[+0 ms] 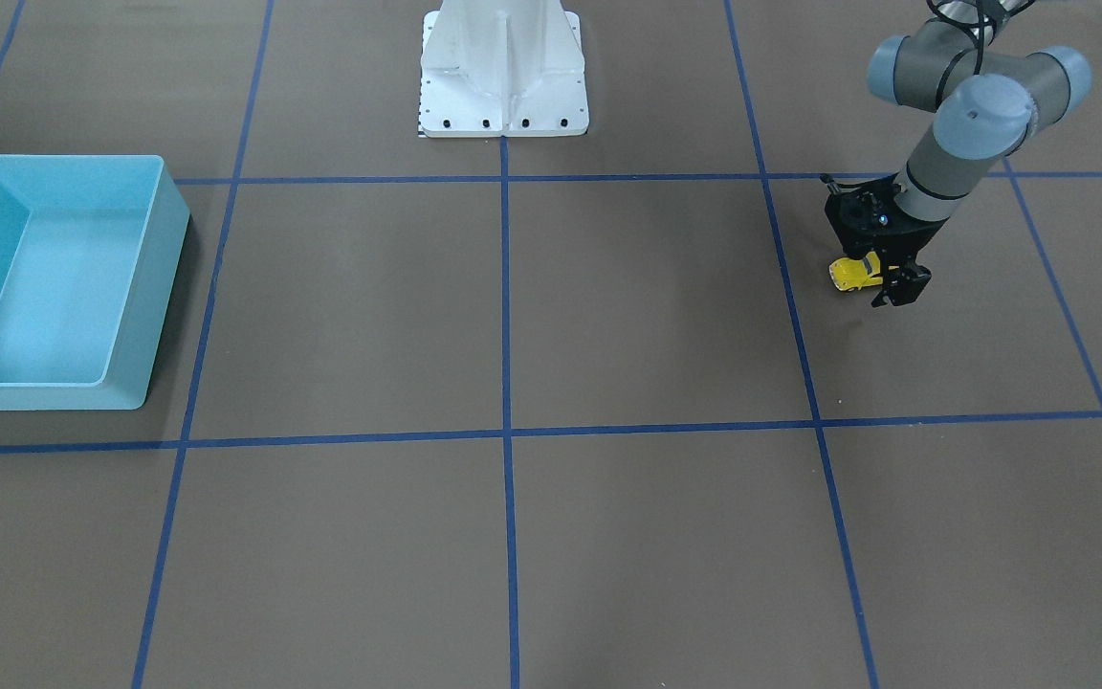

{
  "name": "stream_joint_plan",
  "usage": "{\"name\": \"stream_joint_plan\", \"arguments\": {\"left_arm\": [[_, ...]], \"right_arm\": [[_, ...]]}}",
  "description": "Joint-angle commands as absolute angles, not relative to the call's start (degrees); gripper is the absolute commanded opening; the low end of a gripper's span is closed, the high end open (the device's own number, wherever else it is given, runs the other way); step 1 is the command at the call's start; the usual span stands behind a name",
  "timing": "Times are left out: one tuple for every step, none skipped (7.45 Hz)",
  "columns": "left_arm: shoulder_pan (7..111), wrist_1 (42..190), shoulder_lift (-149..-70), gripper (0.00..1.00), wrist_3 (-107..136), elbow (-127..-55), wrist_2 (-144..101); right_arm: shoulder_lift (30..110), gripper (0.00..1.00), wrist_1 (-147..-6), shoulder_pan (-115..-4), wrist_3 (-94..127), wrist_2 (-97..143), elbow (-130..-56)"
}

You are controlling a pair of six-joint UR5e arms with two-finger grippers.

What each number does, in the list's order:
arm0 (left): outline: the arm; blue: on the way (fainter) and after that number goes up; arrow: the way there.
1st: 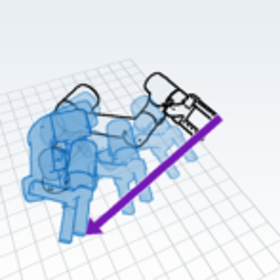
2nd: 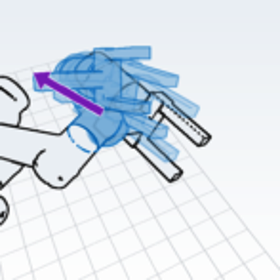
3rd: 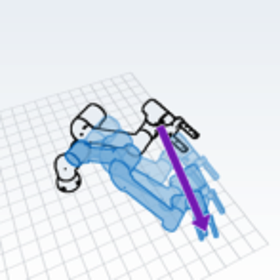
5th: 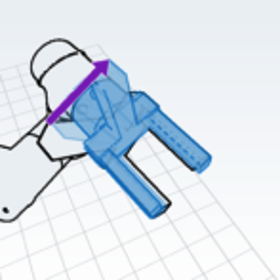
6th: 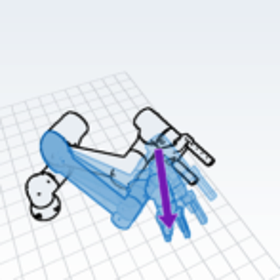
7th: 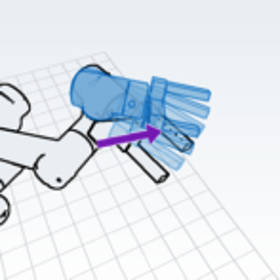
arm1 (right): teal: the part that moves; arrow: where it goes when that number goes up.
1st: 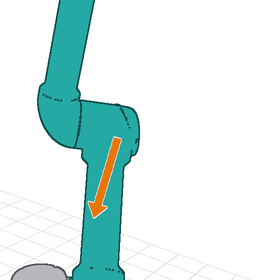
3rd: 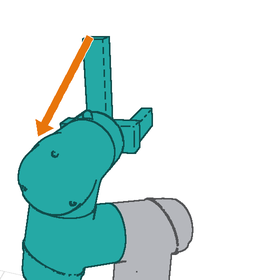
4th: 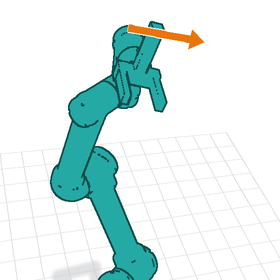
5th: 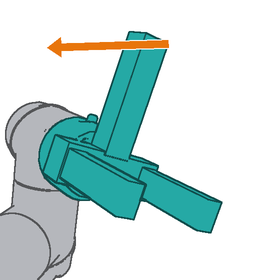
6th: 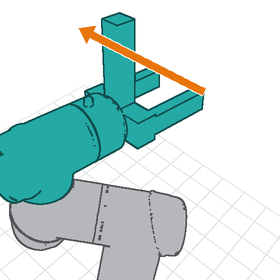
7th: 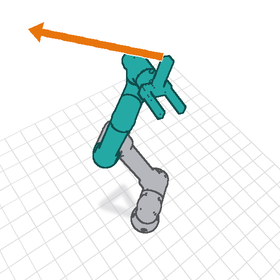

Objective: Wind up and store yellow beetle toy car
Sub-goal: 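Press the left gripper on the car and drag it backward to wind it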

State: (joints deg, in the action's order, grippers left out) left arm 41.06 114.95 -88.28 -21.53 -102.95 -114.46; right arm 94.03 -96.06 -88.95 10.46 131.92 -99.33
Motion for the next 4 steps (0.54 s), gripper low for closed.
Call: {"name": "stream_joint_plan", "arguments": {"left_arm": [[39.73,115.05,-88.33,1.0,-21.62,-103.01,-115.22],[39.73,115.31,-87.9,1.0,-21.88,-103.09,-116.18],[39.81,115.49,-87.72,1.0,-22.06,-102.92,-116.19],[39.81,115.49,-87.54,1.0,-22.06,-102.83,-116.19]], "right_arm": [[94.13,1.0,-96.06,-88.95,10.46,131.92,-99.4],[94.13,1.0,-96.06,-88.95,10.46,131.92,-99.4],[94.04,1.0,-96.06,-88.95,10.46,131.92,-99.4],[93.96,1.0,-96.06,-88.95,10.46,131.92,-99.4]]}}
